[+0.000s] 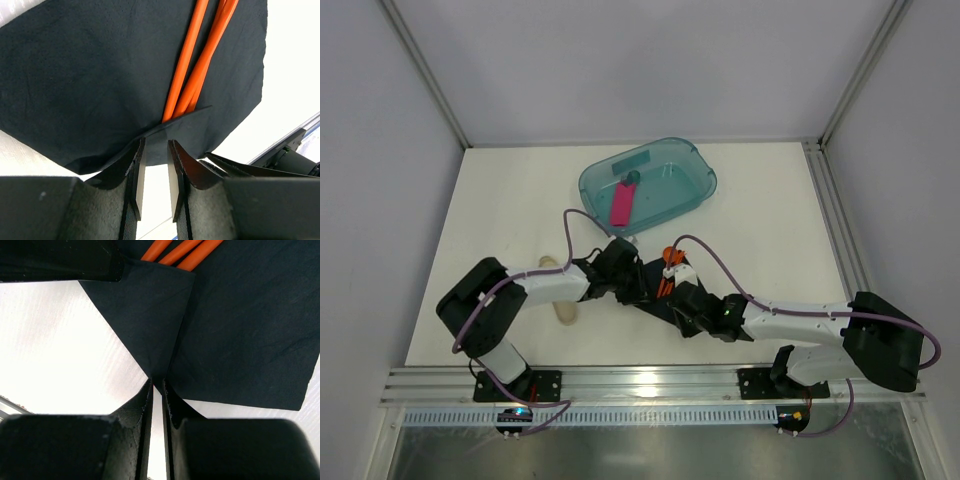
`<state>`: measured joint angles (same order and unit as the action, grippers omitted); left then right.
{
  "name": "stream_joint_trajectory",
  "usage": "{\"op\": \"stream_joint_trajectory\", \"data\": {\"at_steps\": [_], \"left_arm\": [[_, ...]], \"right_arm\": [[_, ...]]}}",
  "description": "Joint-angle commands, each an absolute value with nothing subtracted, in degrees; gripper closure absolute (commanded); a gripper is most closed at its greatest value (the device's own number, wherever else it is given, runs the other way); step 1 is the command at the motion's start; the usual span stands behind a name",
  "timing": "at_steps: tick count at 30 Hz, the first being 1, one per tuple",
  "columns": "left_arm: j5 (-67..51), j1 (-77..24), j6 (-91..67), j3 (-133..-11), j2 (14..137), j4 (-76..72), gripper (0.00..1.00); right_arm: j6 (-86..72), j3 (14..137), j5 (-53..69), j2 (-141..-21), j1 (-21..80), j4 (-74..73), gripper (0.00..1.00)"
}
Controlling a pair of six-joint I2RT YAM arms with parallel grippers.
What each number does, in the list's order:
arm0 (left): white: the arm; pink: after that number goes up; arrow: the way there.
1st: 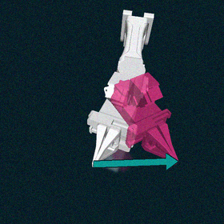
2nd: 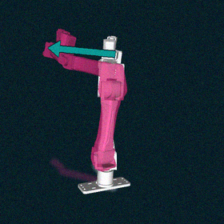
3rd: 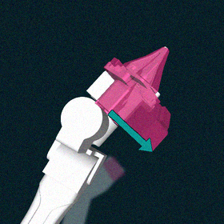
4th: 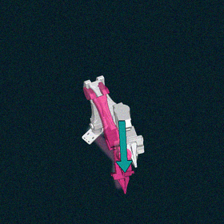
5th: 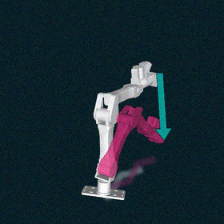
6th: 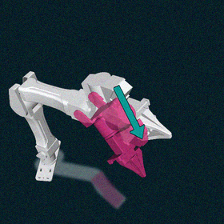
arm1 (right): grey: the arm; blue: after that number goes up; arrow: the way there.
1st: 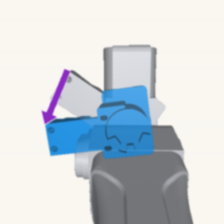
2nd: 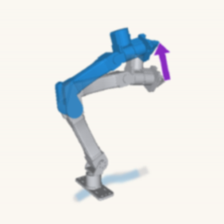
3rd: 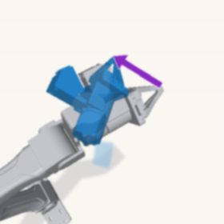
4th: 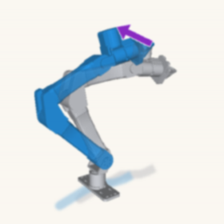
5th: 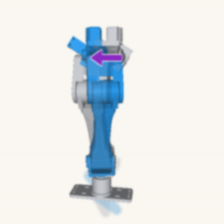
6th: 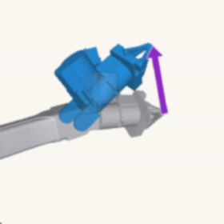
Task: Place the utensils on the paper napkin and roll it up
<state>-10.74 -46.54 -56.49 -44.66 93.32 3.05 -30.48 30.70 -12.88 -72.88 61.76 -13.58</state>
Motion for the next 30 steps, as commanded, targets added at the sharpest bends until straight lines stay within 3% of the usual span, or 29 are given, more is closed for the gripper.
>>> {"op": "stream_joint_trajectory", "data": {"at_steps": [1,18,25,30], "left_arm": [[-10.9,-46.8,-55.2,-44.3,91.8,1.0,0.72],[-10.2,-47.9,-52.7,-44.0,86.5,2.5,0.66],[-12.7,-48.7,-53.2,-42.8,88.1,0.3,0.81],[-12.0,-49.1,-53.0,-42.8,87.6,0.3,0.84]], "right_arm": [[-32.1,32.6,-13.9,-72.4,61.7,-13.7,0.86],[-32.4,33.4,-14.5,-74.1,61.7,-13.5,0.86],[-32.4,33.5,-14.3,-74.0,61.7,-13.8,0.86],[-32.3,33.4,-14.5,-73.8,61.7,-13.9,0.86]]}}
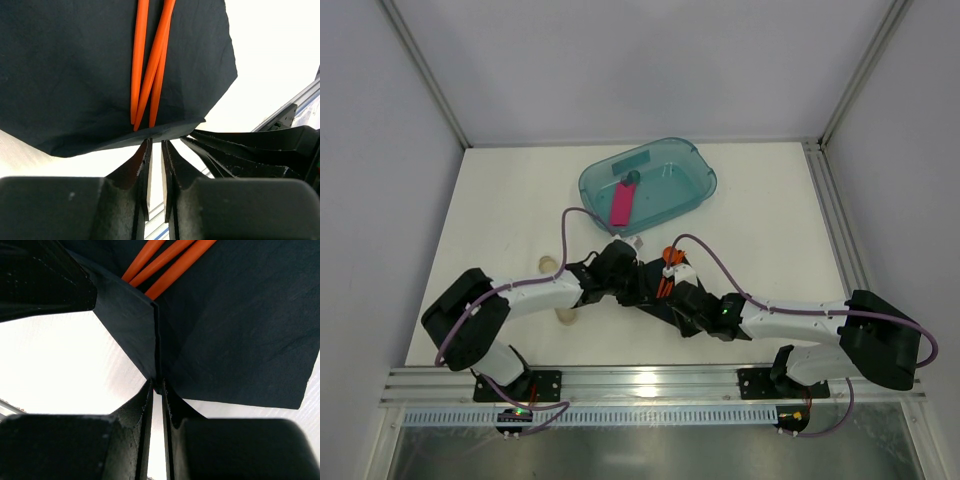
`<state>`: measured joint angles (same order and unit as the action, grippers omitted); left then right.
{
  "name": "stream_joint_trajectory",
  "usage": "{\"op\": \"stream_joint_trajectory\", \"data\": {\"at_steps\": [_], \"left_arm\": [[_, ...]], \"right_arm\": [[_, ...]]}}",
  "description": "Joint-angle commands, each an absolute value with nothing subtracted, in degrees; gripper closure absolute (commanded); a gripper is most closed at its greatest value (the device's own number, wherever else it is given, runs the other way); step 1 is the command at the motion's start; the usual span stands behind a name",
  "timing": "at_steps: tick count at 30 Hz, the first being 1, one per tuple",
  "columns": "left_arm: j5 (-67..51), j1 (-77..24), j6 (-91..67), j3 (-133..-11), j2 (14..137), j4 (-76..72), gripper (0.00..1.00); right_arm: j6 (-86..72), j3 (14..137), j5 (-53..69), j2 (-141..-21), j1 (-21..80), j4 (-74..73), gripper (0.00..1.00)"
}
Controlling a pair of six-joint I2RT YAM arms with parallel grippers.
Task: Place the utensils on the paper napkin and roll it up
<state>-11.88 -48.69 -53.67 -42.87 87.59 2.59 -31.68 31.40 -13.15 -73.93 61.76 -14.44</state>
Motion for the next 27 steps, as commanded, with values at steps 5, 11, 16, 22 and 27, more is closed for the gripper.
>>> {"op": "stream_joint_trajectory", "data": {"at_steps": [5,11,16,22,27], "left_arm": [[-12.0,-49.6,-52.6,-43.3,88.9,0.3,0.89],[-10.8,-49.6,-52.6,-43.7,91.1,0.3,0.87],[-10.4,-49.6,-52.3,-44.3,92.6,0.3,0.87],[-9.5,-49.6,-52.3,-44.1,92.5,0.3,0.86],[-9.7,-49.5,-52.2,-44.1,92.7,0.3,0.86]], "right_arm": [[-32.3,33.5,-14.5,-73.8,61.7,-14.0,0.86],[-32.7,33.9,-13.6,-73.4,61.7,-14.5,0.86],[-34.8,36.5,-11.1,-71.6,61.1,-17.0,0.78],[-40.1,36.0,-8.2,-67.5,56.2,-19.2,0.56],[-46.4,32.5,-8.3,-62.4,50.3,-19.8,0.23]]}}
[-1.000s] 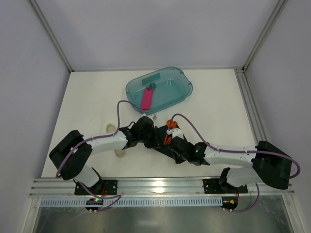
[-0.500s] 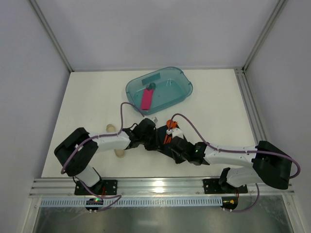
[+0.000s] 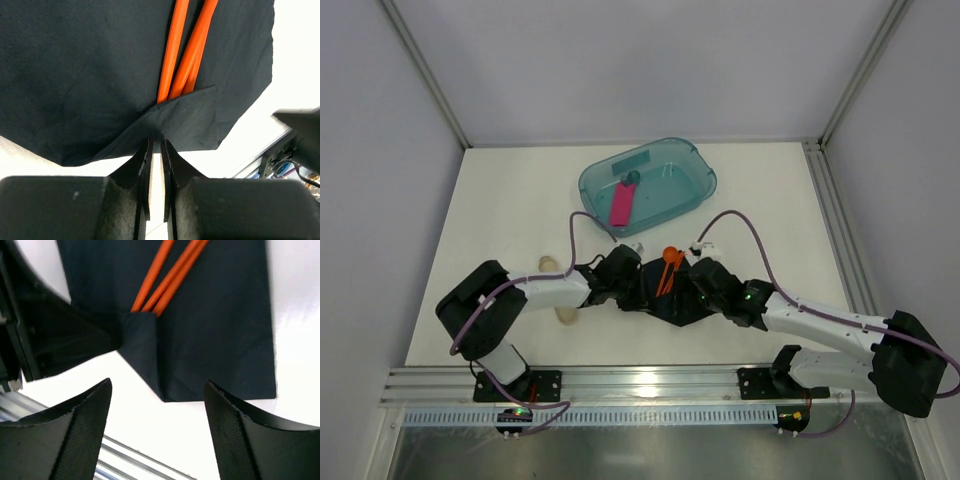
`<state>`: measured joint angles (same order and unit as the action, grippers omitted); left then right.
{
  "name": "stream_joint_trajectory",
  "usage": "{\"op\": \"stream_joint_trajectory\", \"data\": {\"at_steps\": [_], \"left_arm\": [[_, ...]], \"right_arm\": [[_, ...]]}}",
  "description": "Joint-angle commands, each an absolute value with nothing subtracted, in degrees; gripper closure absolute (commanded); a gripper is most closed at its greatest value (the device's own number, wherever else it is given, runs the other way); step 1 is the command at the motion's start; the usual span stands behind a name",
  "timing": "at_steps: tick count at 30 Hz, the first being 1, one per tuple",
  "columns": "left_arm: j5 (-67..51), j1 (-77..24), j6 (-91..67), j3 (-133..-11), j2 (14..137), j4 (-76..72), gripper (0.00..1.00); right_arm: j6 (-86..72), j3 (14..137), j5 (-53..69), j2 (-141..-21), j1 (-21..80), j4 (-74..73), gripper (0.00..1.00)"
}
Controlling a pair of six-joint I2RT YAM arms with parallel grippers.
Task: Place the utensils on the paper napkin and roll it up
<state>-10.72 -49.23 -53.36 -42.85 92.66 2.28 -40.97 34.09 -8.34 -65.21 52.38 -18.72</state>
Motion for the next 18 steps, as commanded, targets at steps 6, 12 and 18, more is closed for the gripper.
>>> {"op": "stream_joint_trajectory", "data": {"at_steps": [6,12,18], "left_arm": [[-9.7,-49.5,-52.7,-43.7,92.7,0.4,0.85],[-9.8,-49.6,-53.1,-43.2,92.6,-1.3,0.85],[-9.9,-49.6,-53.4,-43.2,93.1,-1.8,0.85]], "right_arm": [[-55.3,27.1,-10.3,-59.6,43.2,-20.0,0.11],[-58.4,26.5,-14.9,-60.4,41.7,-22.8,0.10],[-57.8,27.2,-17.7,-63.3,41.7,-22.9,0.10]]}}
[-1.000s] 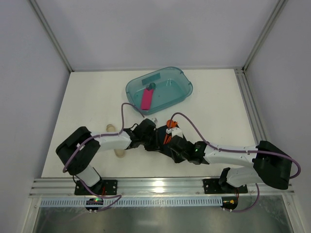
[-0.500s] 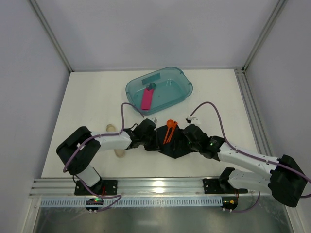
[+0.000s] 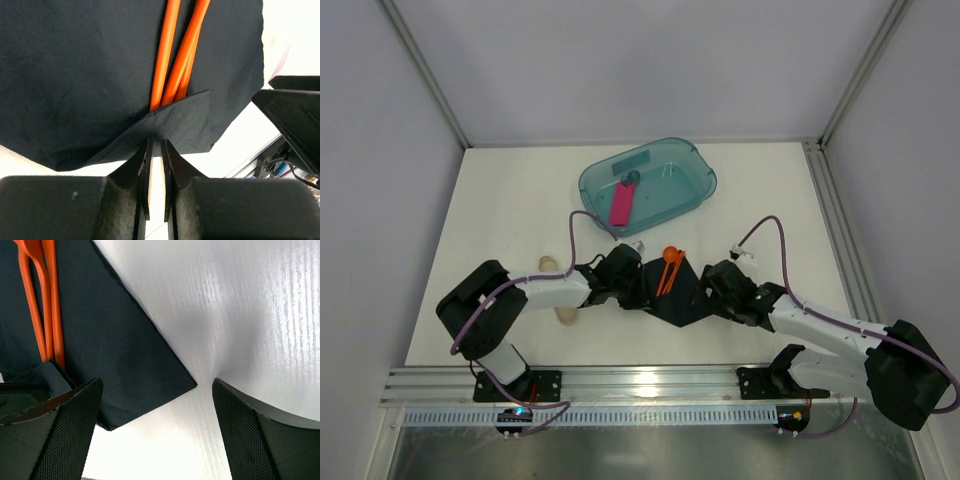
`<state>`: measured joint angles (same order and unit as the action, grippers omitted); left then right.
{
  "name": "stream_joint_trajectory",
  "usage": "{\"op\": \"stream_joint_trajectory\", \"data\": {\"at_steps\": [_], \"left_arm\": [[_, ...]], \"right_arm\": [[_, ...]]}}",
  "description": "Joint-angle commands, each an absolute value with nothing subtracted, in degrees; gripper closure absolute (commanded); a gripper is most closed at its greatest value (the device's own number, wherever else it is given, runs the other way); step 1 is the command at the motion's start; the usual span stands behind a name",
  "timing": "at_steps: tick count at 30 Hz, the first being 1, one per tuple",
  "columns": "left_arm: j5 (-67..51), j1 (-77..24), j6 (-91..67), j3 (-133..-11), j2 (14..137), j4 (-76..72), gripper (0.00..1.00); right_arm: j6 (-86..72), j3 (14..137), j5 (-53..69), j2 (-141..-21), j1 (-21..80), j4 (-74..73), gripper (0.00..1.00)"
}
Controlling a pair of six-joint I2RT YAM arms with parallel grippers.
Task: Place the utensils on the paper napkin and roll it up
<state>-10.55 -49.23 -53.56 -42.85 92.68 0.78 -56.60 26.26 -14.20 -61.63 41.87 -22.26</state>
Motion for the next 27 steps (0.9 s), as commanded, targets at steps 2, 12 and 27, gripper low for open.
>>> {"op": "stream_joint_trajectory", "data": {"at_steps": [2,12,27], "left_arm": [[-10.1,-49.5,-53.4,-43.3,93.3,-1.9,0.85],[-9.9,-49.5,-53.5,-43.4,94.0,-1.8,0.85],[-10.0,-49.6,-53.9,-43.6,94.3,-1.7,0.85]], "right_arm": [[-58.2,27.4,-17.2,-64.5,41.6,-22.8,0.10],[-56.4,28.6,-13.8,-67.8,41.7,-19.7,0.10],[-51.1,25.4,-6.4,-61.3,41.7,-10.0,0.10]]}}
